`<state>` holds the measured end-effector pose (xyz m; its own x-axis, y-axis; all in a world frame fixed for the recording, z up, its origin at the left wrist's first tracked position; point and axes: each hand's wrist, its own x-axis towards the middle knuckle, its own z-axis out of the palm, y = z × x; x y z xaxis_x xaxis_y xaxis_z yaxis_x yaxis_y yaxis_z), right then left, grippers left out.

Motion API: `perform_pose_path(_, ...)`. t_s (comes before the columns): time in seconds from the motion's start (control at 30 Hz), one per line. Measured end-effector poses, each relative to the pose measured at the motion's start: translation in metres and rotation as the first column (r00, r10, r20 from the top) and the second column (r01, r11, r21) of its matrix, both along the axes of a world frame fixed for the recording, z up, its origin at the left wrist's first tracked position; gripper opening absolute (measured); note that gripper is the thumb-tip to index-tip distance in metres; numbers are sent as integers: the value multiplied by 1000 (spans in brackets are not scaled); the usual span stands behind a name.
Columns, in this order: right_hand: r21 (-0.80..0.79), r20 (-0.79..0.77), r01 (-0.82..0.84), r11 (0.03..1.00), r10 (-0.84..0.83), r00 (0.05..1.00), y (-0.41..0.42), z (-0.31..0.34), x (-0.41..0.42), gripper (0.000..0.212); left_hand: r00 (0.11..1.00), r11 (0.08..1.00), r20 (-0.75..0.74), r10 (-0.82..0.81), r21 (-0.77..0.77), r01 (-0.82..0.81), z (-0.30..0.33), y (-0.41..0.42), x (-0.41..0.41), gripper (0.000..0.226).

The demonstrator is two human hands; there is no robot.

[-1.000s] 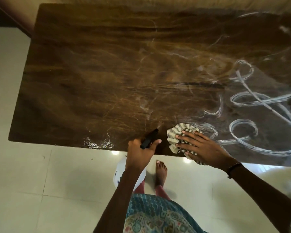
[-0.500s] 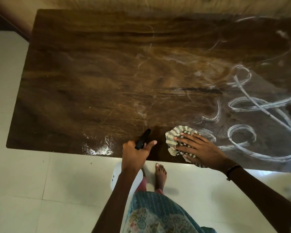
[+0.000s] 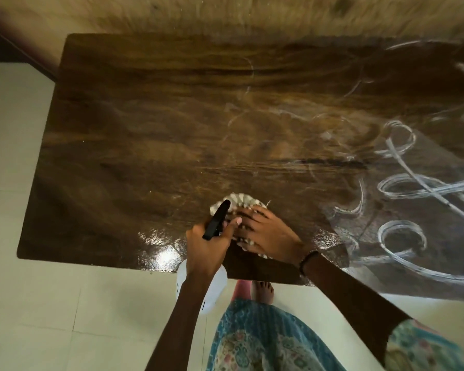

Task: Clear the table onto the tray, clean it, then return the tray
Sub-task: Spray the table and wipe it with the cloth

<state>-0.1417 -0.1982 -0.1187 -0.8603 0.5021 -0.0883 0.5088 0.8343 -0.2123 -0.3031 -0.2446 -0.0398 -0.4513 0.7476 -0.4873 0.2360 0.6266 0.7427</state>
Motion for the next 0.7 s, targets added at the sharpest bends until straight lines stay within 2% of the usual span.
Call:
perform_pose_path(0.07,-3,46,-116,993,116,992,-4,-1,30,43,1000,1000,1,5,6,-5,3,6,-3,31)
perform_pose_path(0.13,-22,54,-146,989,147,988,4,-3,65,44,1000,1000,13,26,-6,-26,6,12,-8,26)
perform_pose_path(0.2,-21,43,-55,998,56,998,23,-2,90,44,998,999,48,39,-13,-38,9,16,-12,17)
perform_pose_path(0.27,-27,31,104,994,-103,994,46,0,95,44,997,999,61,46,-6,-46,9,20,-14,19)
perform_pose_path(0.37,-25,19,309,951,-308,951,72,5,61,43,999,999,42,32,9,-32,9,28,-18,29)
perform_pose_path(0.43,0,-15,346,938,-346,938,81,6,22,42,1000,1000,16,-4,25,3,9,33,-20,33)
perform_pose_path(0.57,-37,-88,194,980,-196,977,74,1,-35,41,995,992,-44,-92,83,96,10,39,-24,30)
perform_pose_path(0.63,-54,-111,105,993,-110,988,58,-3,-30,40,992,988,-55,-113,97,118,12,43,-26,28)
perform_pose_path(0.7,-39,-58,-7,999,5,998,43,-5,0,41,993,986,-37,-114,115,117,15,46,-27,28)
